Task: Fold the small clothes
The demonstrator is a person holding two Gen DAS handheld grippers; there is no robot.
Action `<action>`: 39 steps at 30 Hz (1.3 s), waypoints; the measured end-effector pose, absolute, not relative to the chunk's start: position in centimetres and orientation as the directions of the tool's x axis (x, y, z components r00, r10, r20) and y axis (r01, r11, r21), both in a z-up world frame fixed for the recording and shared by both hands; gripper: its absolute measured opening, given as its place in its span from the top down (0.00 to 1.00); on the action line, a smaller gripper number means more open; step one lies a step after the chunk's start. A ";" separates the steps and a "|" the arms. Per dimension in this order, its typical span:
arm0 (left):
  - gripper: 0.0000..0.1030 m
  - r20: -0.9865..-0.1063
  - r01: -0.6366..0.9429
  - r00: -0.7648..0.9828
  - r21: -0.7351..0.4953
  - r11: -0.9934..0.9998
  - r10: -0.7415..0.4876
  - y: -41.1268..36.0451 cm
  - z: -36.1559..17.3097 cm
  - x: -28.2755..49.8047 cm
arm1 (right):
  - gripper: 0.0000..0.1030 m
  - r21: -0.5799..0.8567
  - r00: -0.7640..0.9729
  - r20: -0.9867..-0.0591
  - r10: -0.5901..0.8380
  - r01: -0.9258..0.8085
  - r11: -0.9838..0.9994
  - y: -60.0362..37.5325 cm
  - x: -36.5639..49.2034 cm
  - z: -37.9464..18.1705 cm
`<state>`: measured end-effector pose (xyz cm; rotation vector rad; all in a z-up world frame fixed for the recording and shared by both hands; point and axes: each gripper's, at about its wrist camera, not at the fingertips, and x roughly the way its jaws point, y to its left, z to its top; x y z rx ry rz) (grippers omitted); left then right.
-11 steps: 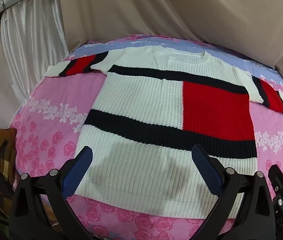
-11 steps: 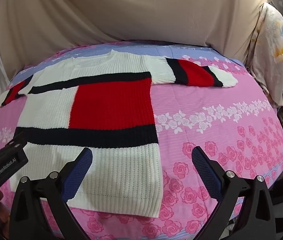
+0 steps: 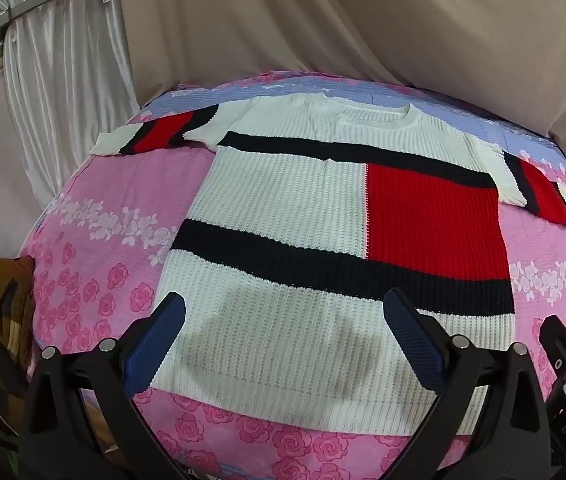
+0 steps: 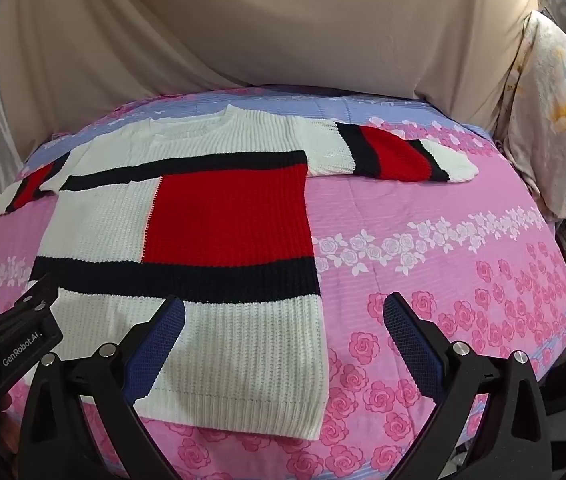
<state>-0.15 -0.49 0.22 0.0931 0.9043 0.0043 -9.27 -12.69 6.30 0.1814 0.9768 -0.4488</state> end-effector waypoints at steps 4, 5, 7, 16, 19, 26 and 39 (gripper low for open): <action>0.06 -0.790 0.034 0.612 0.077 0.996 0.040 -0.3 0.0 -0.1 | 0.05 -0.055 0.491 -0.824 -0.283 0.427 0.903 -12.7 -9.4 6.2; 0.06 -0.791 0.037 0.611 0.072 0.997 0.034 0.0 -0.1 -0.2 | 0.05 -0.057 0.493 -0.823 -0.283 0.423 0.904 -12.7 -9.3 6.2; 0.06 -0.791 0.040 0.611 0.071 0.997 0.032 0.1 -0.1 -0.2 | 0.05 -0.061 0.492 -0.823 -0.283 0.419 0.906 -12.5 -9.1 6.2; 0.06 -0.791 0.052 0.611 0.085 0.995 0.036 -0.5 -0.2 0.0 | 0.05 -0.063 0.493 -0.823 -0.283 0.416 0.907 -12.6 -8.8 6.1; 0.06 -0.794 0.051 0.607 0.089 0.995 0.039 -0.8 -0.4 0.2 | 0.05 -0.068 0.491 -0.823 -0.285 0.413 0.908 -12.8 -8.5 6.0; 0.06 -0.795 0.054 0.605 0.088 0.995 0.038 -0.8 -0.6 0.2 | 0.05 -0.075 0.492 -0.822 -0.287 0.407 0.910 -12.8 -8.4 5.9; 0.06 -0.794 0.065 0.606 0.098 0.993 0.039 -0.9 -1.2 -0.1 | 0.05 -0.071 0.490 -0.827 -0.274 0.394 0.916 -12.6 -8.2 5.5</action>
